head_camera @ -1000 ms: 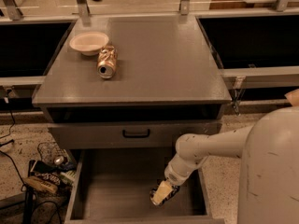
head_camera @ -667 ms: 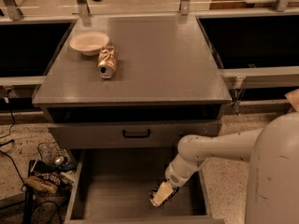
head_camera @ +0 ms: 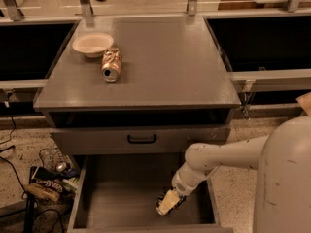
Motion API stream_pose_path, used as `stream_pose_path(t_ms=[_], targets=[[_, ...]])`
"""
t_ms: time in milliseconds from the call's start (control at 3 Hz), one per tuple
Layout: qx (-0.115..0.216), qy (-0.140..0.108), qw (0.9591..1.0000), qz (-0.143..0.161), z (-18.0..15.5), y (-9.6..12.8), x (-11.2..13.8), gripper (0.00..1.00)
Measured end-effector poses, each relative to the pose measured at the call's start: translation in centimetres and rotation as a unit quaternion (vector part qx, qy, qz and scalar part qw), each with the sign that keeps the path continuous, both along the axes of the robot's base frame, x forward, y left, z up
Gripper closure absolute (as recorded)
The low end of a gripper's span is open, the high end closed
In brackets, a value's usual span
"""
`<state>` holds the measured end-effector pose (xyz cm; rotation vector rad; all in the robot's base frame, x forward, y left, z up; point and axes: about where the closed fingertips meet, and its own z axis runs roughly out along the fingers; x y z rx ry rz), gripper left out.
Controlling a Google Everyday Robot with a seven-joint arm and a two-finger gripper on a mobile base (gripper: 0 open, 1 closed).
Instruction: Place pepsi can into middle drawer
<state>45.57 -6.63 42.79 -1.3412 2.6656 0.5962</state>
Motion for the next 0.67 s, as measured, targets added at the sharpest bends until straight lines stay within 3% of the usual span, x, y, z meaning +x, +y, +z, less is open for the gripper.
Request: stream_pose_path(t_ms=[667], targets=[[-0.025,-0.013,0.9986,-0.044,-1.49,-0.86,0.27,1.0]])
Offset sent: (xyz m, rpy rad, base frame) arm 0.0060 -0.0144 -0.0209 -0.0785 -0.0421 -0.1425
